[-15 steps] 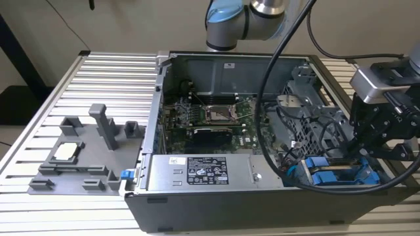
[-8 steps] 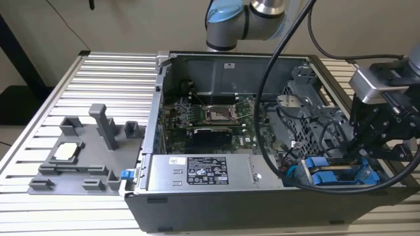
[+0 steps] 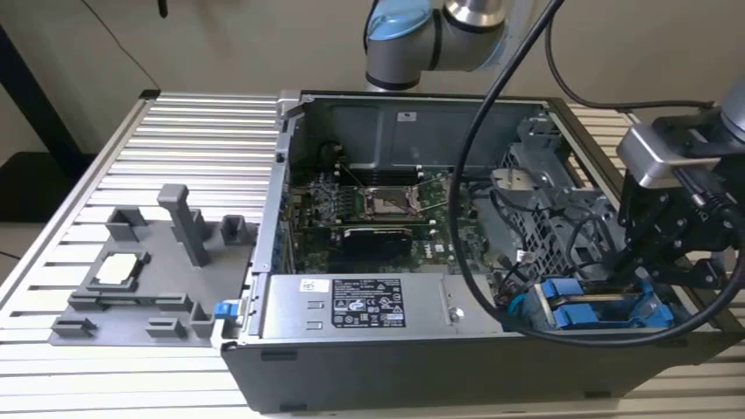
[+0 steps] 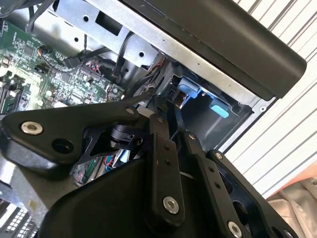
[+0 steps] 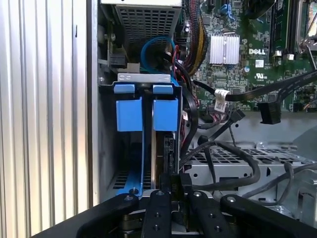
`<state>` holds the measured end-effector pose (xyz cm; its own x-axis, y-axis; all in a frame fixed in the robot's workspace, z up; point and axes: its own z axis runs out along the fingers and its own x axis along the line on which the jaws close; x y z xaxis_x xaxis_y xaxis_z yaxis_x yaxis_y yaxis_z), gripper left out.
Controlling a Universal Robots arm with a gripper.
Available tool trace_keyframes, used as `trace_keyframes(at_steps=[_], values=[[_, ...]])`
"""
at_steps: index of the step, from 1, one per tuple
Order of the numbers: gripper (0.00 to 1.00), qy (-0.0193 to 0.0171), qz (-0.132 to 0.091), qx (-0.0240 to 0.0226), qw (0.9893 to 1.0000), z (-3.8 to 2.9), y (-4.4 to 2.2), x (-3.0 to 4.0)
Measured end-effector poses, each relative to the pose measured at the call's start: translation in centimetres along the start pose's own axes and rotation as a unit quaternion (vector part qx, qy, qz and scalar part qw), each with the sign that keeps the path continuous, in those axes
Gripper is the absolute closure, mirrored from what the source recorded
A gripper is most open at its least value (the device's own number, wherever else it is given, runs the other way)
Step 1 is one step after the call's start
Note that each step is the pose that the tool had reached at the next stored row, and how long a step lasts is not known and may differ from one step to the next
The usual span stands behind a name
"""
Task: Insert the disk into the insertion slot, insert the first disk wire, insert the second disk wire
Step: 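Insert the first disk wire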
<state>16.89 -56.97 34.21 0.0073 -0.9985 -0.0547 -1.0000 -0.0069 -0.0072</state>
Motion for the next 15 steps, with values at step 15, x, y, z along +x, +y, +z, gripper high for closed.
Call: trace_keyframes(at_steps=[15], values=[[0.81,0.0004,0.006,0.0003,1.0000,0.79,0.01,0.06]])
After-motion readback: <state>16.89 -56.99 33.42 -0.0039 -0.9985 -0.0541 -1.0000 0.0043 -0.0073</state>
